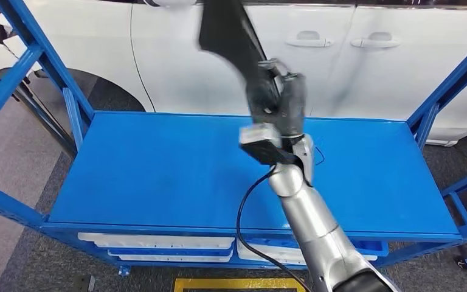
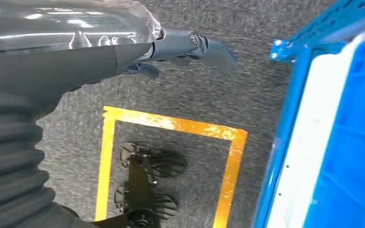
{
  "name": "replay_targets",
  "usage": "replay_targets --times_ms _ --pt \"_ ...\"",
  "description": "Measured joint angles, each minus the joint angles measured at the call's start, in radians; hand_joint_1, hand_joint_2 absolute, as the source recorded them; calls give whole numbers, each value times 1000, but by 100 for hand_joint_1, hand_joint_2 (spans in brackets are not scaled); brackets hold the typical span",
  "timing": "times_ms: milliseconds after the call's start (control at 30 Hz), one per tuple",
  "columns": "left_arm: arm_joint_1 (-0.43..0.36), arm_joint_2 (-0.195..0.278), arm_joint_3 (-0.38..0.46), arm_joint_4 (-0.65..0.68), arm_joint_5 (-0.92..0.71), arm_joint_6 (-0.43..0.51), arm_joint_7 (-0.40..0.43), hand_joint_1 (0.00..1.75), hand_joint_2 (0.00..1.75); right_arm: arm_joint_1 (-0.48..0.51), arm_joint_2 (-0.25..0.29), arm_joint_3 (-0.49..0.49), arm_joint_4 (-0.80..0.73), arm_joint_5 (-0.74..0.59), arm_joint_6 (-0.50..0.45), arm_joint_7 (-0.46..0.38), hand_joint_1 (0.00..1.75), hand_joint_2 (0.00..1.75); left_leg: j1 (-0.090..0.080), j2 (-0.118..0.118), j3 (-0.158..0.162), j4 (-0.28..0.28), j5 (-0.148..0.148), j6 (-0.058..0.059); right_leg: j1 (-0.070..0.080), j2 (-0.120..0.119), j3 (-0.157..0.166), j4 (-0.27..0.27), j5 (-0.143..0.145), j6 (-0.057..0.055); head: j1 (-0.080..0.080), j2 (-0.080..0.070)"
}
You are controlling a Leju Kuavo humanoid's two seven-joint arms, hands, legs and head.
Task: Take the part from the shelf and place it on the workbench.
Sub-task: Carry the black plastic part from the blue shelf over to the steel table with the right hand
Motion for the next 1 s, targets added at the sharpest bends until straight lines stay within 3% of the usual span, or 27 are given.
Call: replay_targets --times_ms 67,100,133,167,233,300,400,467,567,633,667,767,800,867,933,1000 --pt "8 4 0 0 4 -4 15 0 175 43 -17 -5 -180 -227 106 -71 175 175 -1 1 2 0 -3 5 -1 0 -62 135 -61 4 0 0" --pt "15 6 1 0 9 -5 19 0 175 64 -27 -8 -253 -322 184 -75 175 175 -2 1 5 0 -5 5 -2 0 -82 176 -69 6 0 0" --pt "22 8 2 0 15 -6 19 0 175 84 -36 -9 -314 -402 266 -72 175 175 -2 2 8 0 -7 5 -2 0 -87 183 -56 6 0 0" --pt "29 9 3 0 21 -7 18 0 175 104 -43 -11 -363 -468 347 -70 175 175 -2 3 12 0 -10 4 -3 -1 -70 145 -24 6 0 0" --pt "39 10 6 0 28 -9 13 0 175 141 -55 -10 -433 -557 487 -78 175 175 -3 2 20 0 -14 0 -3 -1 -3 3 49 1 0 0" --pt "47 12 7 0 30 -10 11 0 175 176 -64 -6 -473 -595 587 -101 175 175 -6 1 23 1 -17 -8 1 -1 42 -92 78 -6 0 0" --pt "59 16 8 0 29 -7 17 0 175 230 -73 2 -502 -617 668 -123 175 175 -6 1 24 0 -16 -25 4 -1 47 -108 82 -21 0 0" --pt "61 18 8 0 27 0 24 0 175 251 -76 14 -514 -628 710 -122 175 175 -4 2 13 33 -48 -34 -1 -3 47 -115 90 -34 0 0" --pt "64 21 9 0 25 12 36 0 175 288 -83 45 -523 -656 786 -103 175 175 -3 4 -49 207 -154 -43 -1 -6 42 -118 96 -44 0 0" --pt "67 23 10 0 25 18 40 0 175 314 -92 66 -522 -667 828 -91 175 175 -3 4 -66 275 -178 -43 2 -7 36 -115 100 -45 0 0" --pt "68 23 11 0 26 21 40 0 175 323 -97 75 -521 -669 843 -89 175 175 -3 4 -49 254 -163 -42 3 -7 32 -113 102 -45 0 0" --pt "67 24 13 0 27 28 42 0 175 334 -111 88 -521 -668 869 -89 175 175 -6 3 66 57 -92 -29 7 -6 24 -105 108 -38 0 0" --pt "67 25 14 0 28 31 43 0 175 335 -114 89 -522 -668 873 -88 175 175 -8 3 89 13 -81 -24 8 -6 22 -103 111 -33 0 0" --pt "67 26 16 0 29 34 45 0 175 339 -119 91 -528 -680 877 -79 175 175 -15 2 94 -6 -73 -16 8 -6 19 -104 119 -21 0 0" --pt "67 26 20 0 27 36 47 0 175 341 -121 89 -541 -698 871 -75 175 175 -10 5 88 -13 -57 -4 6 -4 13 -100 117 -8 0 0" --pt "66 26 22 0 23 36 48 0 175 343 -122 83 -560 -704 858 -84 175 175 -5 9 76 -21 -37 7 4 -2 -13 -42 60 4 0 0"
